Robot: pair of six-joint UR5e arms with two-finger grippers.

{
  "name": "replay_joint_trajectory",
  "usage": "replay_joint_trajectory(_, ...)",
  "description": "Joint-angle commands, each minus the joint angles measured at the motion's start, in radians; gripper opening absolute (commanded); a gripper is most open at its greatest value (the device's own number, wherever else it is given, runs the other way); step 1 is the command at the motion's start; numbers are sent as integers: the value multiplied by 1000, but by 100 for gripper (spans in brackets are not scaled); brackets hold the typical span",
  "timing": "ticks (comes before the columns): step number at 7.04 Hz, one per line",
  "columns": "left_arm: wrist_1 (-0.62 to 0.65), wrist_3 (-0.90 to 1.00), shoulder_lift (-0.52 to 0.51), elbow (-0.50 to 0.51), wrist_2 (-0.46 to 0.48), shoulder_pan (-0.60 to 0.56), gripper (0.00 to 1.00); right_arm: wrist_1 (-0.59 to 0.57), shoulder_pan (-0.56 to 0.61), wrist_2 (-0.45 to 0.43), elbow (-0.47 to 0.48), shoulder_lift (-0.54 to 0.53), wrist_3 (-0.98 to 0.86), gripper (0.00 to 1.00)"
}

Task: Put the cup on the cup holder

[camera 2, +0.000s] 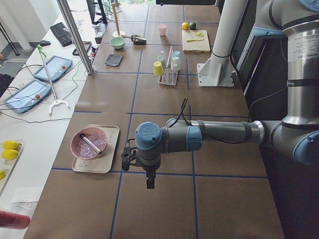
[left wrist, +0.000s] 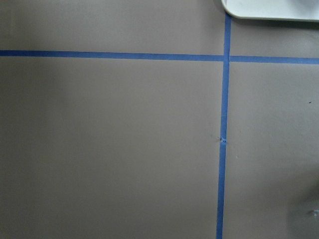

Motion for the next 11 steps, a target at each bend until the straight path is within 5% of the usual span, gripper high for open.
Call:
replay_joint_trajectory(1,-1,5,-30,11,-1,3,100,-1,0,7,25,37,-1,100)
replay_joint_trajectory(6,368,3,-290,-64,0,105,100,-84,-52,75,-6,168,100,100)
replay_joint_trajectory(11,454,2,-433,47,5,328,100,-222,-233,122,-84,375,233,100)
